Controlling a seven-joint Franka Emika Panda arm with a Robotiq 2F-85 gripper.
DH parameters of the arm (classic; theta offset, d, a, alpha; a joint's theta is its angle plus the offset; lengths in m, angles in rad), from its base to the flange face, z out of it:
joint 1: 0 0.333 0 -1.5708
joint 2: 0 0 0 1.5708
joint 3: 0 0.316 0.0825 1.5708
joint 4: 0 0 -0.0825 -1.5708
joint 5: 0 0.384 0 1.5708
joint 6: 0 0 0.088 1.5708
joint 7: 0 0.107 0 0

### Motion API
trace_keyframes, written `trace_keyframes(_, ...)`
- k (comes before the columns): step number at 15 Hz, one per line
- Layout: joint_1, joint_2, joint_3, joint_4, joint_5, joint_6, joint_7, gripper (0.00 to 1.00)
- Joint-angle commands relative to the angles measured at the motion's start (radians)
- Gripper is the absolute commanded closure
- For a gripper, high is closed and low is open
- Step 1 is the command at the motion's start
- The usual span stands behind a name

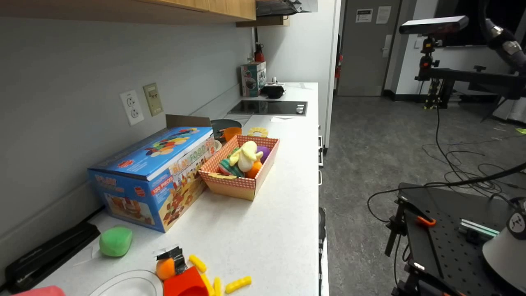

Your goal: Open the left and right cabinet doors, respectively

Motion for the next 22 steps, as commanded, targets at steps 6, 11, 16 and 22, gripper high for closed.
trace_keyframes(6, 0.029, 0.099, -0.021, 0.083, -0.082, 0.014, 0.094, 0.00)
trace_keyframes(11, -0.029, 0.262, -0.007, 0.197, -0.295, 0.107, 0.340, 0.00)
trace_keyframes(16, 0.047, 0.438, -0.067, 0.360, -0.372, 0.077, 0.422, 0.00)
trace_keyframes(22, 0.139, 0.566, -0.174, 0.513, -0.348, 0.071, 0.380, 0.00)
